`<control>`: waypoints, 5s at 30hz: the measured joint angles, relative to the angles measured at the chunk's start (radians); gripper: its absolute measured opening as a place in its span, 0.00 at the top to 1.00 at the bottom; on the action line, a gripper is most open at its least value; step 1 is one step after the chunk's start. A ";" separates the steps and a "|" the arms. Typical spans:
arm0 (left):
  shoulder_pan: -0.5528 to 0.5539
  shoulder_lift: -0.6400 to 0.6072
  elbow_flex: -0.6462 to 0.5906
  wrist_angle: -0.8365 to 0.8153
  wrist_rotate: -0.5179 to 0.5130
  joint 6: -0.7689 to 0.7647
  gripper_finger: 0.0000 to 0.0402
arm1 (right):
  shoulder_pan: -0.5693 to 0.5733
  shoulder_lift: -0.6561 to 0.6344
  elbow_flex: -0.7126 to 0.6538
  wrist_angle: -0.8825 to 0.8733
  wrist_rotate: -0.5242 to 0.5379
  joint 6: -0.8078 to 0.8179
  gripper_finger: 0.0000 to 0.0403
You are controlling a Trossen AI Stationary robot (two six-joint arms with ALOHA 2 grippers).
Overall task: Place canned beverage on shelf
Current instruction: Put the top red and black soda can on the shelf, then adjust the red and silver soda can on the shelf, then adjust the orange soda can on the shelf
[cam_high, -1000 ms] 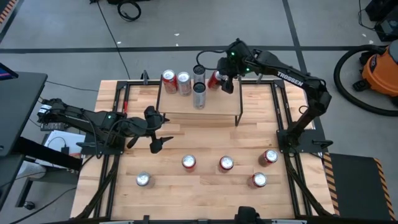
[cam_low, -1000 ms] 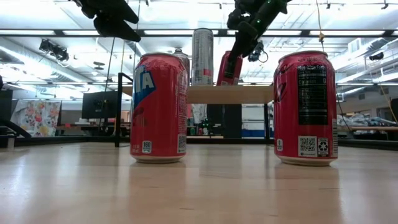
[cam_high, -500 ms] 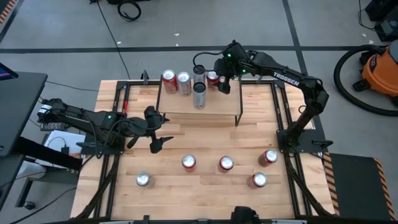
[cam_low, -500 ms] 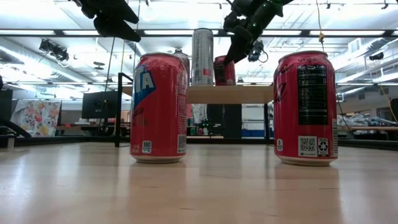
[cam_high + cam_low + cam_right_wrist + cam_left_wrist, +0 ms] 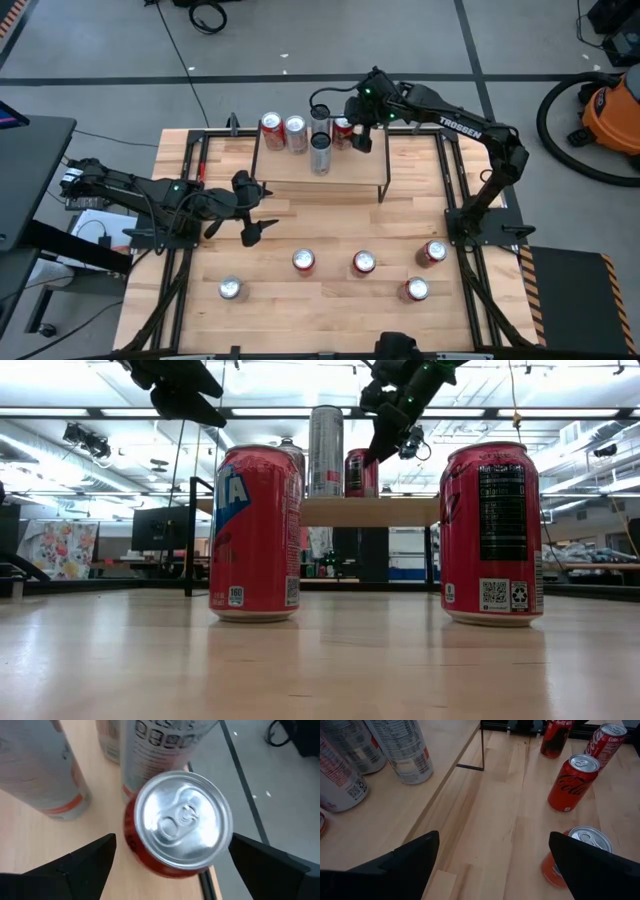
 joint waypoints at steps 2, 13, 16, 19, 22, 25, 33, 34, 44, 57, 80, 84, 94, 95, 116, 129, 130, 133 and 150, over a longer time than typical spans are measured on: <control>0.000 0.000 0.000 0.000 0.000 -0.002 0.03 | -0.001 -0.005 0.000 -0.014 0.008 -0.001 0.02; 0.037 0.000 0.000 0.013 -0.168 0.091 0.03 | 0.087 -0.018 0.083 -0.170 0.272 0.053 0.02; 0.112 0.000 0.000 0.036 -0.117 0.140 0.03 | 0.144 -0.043 0.084 -0.177 0.366 0.053 0.02; 0.192 0.012 0.000 0.070 -0.036 0.177 0.03 | 0.183 -0.083 0.081 -0.190 0.400 0.098 0.03; 0.250 0.048 0.000 0.110 0.001 0.226 0.03 | 0.221 -0.137 0.049 -0.173 0.418 0.151 0.04; 0.279 0.107 0.002 0.163 0.003 0.286 0.03 | 0.275 -0.190 -0.013 -0.150 0.511 0.182 0.06; 0.273 0.257 0.000 0.330 -0.191 0.551 0.03 | 0.402 -0.350 -0.250 0.029 0.652 0.245 0.08; 0.268 0.273 0.000 0.357 -0.216 0.589 0.03 | 0.413 -0.369 -0.280 0.066 0.662 0.244 0.08; 0.325 0.334 0.006 0.403 -0.175 0.585 0.03 | 0.462 -0.482 -0.445 0.244 0.658 0.222 0.08; 0.383 0.370 0.007 0.461 -0.191 0.505 0.26 | 0.477 -0.462 -0.458 0.298 0.621 0.228 0.08; 0.437 0.466 0.006 0.565 -0.269 0.546 0.43 | 0.517 -0.456 -0.459 0.304 0.620 0.229 0.08; 0.452 0.466 0.006 0.570 -0.240 0.529 0.43 | 0.517 -0.456 -0.459 0.304 0.620 0.229 0.08; 0.466 0.465 0.006 0.589 -0.207 0.520 0.43 | 0.517 -0.456 -0.459 0.305 0.619 0.229 0.08; 0.466 0.465 0.006 0.594 -0.206 0.521 0.43 | 0.517 -0.456 -0.459 0.306 0.619 0.229 0.08; 0.358 0.330 0.006 0.238 -0.376 0.449 0.43 | 0.517 -0.456 -0.458 0.320 0.616 0.221 0.08; 0.446 0.332 0.006 0.217 -0.392 0.440 0.43 | 0.518 -0.456 -0.458 0.325 0.602 0.221 0.08; 0.454 0.332 0.006 0.217 -0.387 0.437 0.43 | 0.518 -0.456 -0.458 0.325 0.602 0.221 0.08; 0.475 0.332 0.006 0.219 -0.381 0.431 0.43 | 0.518 -0.456 -0.458 0.325 0.602 0.221 0.08; 0.480 0.332 0.006 0.252 -0.331 0.428 0.43 | 0.518 -0.456 -0.458 0.309 0.599 0.240 0.08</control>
